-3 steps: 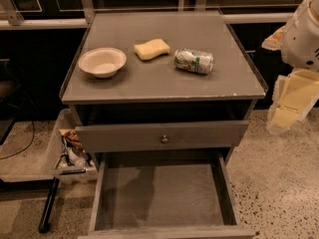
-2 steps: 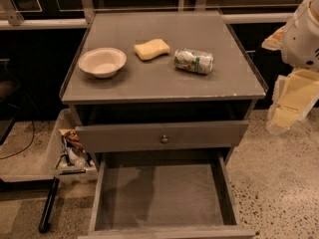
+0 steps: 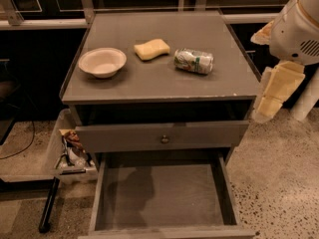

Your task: Place 7up can into middle drawer

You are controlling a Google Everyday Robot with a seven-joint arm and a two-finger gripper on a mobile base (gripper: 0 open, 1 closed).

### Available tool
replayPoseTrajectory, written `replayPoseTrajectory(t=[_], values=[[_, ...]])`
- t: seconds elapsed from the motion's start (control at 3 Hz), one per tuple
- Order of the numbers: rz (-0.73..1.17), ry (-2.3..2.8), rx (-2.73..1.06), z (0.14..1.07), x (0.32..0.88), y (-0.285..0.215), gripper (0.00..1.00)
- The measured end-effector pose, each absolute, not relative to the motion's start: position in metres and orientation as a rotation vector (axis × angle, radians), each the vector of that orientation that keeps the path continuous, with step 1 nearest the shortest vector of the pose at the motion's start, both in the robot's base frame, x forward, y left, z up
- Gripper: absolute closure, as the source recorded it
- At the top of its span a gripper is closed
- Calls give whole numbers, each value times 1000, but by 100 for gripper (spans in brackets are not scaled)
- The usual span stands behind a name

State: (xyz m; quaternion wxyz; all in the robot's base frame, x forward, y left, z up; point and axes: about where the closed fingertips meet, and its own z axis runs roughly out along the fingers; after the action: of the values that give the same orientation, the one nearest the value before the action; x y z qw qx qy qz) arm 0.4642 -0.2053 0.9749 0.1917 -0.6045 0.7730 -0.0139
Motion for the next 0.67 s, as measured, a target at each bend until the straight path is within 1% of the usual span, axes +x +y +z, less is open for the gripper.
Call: replayPoseTrajectory(t=[0.33, 0.67], values=[[36, 2078, -1703, 966, 493, -198, 0], [119, 2007, -1729, 937, 528, -201, 0]])
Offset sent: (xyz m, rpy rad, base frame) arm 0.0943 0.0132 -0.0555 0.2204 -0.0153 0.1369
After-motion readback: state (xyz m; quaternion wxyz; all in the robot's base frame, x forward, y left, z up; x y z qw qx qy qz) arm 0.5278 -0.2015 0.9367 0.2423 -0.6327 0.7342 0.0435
